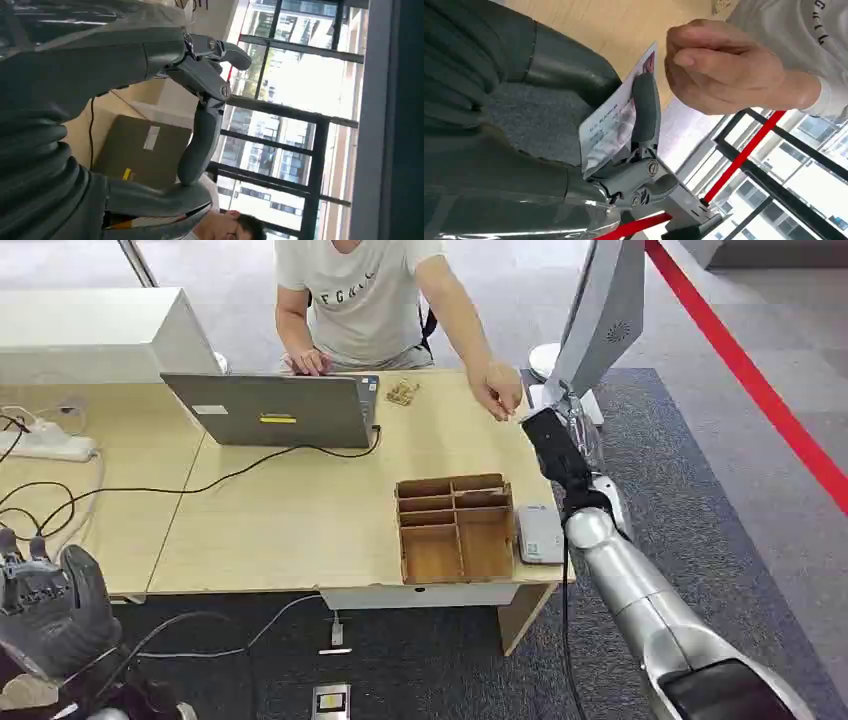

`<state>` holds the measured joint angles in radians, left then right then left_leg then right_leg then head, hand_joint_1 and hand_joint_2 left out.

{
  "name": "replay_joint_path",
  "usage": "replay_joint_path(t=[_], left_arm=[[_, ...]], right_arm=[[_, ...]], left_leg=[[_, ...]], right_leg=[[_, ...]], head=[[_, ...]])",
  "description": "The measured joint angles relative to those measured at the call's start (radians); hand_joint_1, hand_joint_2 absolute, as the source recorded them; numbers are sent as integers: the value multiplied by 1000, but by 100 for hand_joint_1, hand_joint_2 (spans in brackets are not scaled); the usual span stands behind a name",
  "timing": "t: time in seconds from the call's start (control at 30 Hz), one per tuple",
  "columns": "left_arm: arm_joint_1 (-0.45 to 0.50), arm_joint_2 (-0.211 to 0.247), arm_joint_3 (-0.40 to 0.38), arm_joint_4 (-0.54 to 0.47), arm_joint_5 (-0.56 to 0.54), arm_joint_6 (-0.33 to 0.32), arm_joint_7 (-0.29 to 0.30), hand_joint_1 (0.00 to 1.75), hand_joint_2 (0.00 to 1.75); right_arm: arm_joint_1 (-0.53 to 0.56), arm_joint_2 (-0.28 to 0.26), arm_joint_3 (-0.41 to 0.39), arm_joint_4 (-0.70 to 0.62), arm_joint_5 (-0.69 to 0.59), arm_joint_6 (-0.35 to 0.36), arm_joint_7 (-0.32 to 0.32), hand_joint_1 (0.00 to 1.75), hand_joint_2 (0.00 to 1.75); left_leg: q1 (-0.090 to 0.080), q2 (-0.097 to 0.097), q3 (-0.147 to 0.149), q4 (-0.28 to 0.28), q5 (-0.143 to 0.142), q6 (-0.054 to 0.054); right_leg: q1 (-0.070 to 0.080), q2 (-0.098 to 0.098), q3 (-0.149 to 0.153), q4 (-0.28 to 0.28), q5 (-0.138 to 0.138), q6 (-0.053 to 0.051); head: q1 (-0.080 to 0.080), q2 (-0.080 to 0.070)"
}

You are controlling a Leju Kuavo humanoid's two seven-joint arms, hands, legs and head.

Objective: Pass the card to the sensor for recognition and then transmit it.

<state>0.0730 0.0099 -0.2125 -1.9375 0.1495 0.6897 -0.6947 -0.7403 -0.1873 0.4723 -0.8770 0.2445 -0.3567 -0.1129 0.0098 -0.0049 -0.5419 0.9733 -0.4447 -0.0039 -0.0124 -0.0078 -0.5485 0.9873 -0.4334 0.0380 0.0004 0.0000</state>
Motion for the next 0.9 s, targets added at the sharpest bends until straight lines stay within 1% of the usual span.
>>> replay_joint_path(t=[0.27,0.4,0.57,0.7,0.8,0.9], left_arm=[[0,0,0,2,3,0,0,0,175],[0,0,0,4,5,0,0,0,175],[3,0,0,4,-2,0,0,0,175],[17,0,0,4,-9,0,0,0,175],[29,0,1,4,-14,0,0,0,175],[45,-2,4,2,-19,0,-2,0,175]], right_arm=[[0,-8,1,10,13,-1,4,175,175],[0,-12,1,10,13,-6,-4,175,175],[0,-12,1,10,23,-36,-31,175,175],[0,-14,1,-6,53,-68,-35,175,175],[4,-27,1,-42,74,-77,-21,175,175],[22,-53,-1,-103,96,-91,5,175,175]], left_leg=[[0,0,0,0,0,0],[0,0,0,0,0,0],[0,0,0,0,0,0],[0,0,0,0,0,0],[0,0,0,0,0,0],[0,0,0,0,0,0]], right_leg=[[0,0,0,0,0,0],[0,0,0,0,0,0],[0,0,0,0,0,0],[0,0,0,0,0,0],[0,0,0,0,0,0],[0,0,0,0,0,0]], head=[[0,0],[0,0],[0,0],[0,0],[0,0],[0,0]])
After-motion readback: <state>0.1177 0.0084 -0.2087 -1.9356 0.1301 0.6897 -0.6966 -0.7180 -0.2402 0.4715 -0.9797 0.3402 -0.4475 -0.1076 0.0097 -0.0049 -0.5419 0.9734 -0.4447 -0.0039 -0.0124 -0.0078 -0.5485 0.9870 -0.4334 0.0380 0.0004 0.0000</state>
